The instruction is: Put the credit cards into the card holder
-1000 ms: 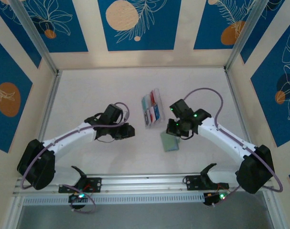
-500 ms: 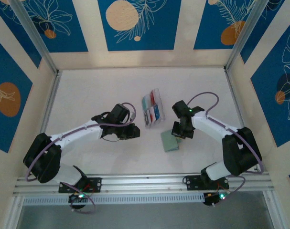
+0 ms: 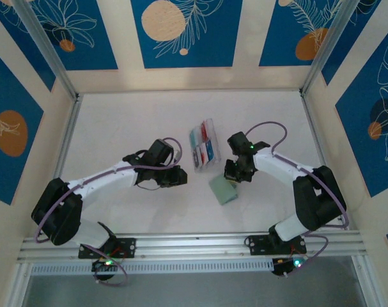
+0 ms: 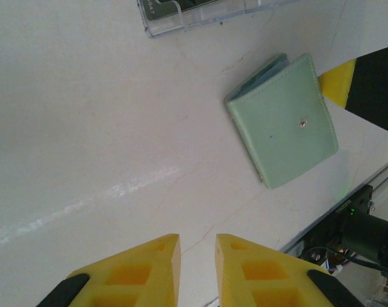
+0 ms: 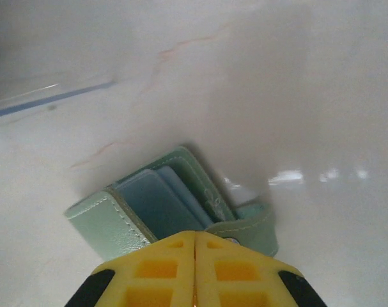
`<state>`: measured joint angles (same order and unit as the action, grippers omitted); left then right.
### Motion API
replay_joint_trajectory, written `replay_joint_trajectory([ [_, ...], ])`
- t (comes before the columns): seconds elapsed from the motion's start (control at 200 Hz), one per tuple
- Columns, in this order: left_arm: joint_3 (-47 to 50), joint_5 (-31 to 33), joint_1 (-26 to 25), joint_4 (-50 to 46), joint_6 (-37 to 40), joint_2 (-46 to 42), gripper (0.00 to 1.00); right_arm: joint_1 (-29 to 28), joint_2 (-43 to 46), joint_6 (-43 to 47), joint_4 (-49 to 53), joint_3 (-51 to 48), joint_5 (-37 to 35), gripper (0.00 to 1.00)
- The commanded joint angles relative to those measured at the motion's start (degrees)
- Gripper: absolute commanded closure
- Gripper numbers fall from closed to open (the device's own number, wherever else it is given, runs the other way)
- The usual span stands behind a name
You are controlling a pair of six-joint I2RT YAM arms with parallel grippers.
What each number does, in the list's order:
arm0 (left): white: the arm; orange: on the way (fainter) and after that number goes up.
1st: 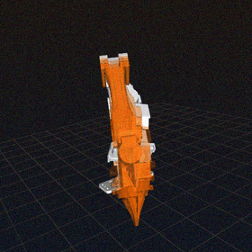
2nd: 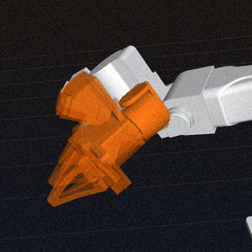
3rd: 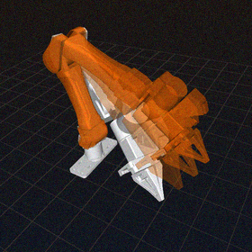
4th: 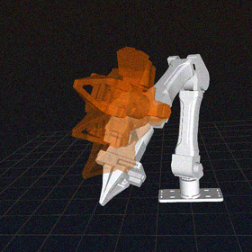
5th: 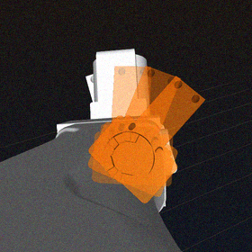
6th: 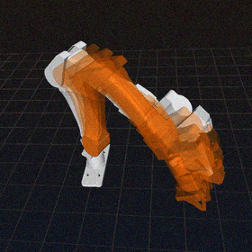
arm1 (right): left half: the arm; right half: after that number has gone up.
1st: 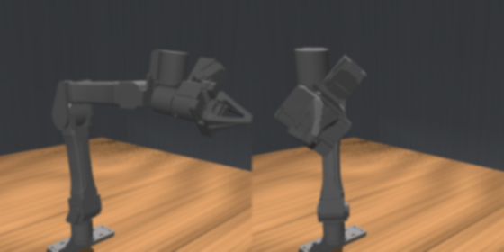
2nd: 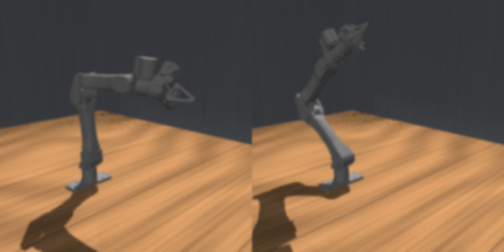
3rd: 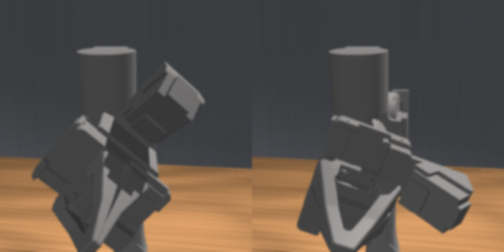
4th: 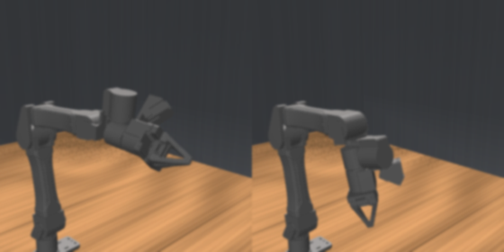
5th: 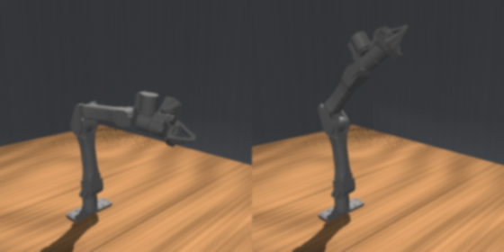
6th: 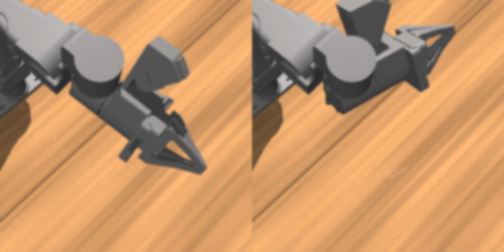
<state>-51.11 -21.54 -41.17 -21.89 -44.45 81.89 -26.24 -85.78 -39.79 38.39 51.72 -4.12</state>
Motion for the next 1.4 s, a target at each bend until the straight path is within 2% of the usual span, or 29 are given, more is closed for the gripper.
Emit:
replay_joint_trajectory([
  [0.0, -0.3, -0.1, -0.7, 0.5, -0.2, 0.6, 0.79, 0.2, 2.6, 1.5, -3.2, -1.3, 9.2, 0.90],
  [0.22, 0.0, -0.5, -0.7, 1.2, -0.4, 0.6, 0.79, -0.7, 4.0, 2.1, -4.2, -2.3, 15.4, 0.83],
  [0.395, 0.9, -1.0, -0.7, 2.0, -0.7, 0.9, 0.78, -4.3, 7.3, 0.5, -4.2, -5.9, 16.0, 0.71],
  [0.615, 0.8, -1.8, -0.6, 2.9, -1.4, 1.8, 0.79, -9.8, 7.7, -1.9, -6.5, -9.2, 15.0, 0.75],
  [0.665, 0.7, -2.2, -0.6, 3.0, -1.5, 2.0, 0.79, -10.8, 7.9, -2.6, -6.8, -9.6, 14.8, 0.73],
  [0.82, 1.3, -3.1, -0.6, 3.5, -1.8, 1.8, 0.78, -10.7, 9.0, -3.0, -7.2, -9.7, 15.5, 0.61],
  [0.955, 4.4, -7.6, -1.2, 6.6, -1.6, -1.2, 0.80, -9.6, 7.6, -2.1, -6.0, -8.4, 15.1, 0.61],
  [1.07, 8.8, -10.1, -4.0, 7.4, -0.9, -5.1, 0.85, -8.8, 5.3, -1.9, -6.2, -8.0, 15.8, 0.64],
  [1.195, 13.2, -10.8, -9.7, 11.6, -4.1, -5.8, 0.90, -8.1, 4.3, -1.8, -6.1, -8.0, 15.8, 0.68],
  [1.29, 15.7, -11.8, -14.0, 19.5, -8.5, -3.1, 0.91, -7.2, 4.2, -2.0, -6.0, -8.4, 16.1, 0.70],
  [1.395, 14.4, -13.3, -17.1, 27.5, -11.6, 3.9, 0.91, -6.7, 3.5, -2.1, -5.8, -8.3, 16.2, 0.72],
])
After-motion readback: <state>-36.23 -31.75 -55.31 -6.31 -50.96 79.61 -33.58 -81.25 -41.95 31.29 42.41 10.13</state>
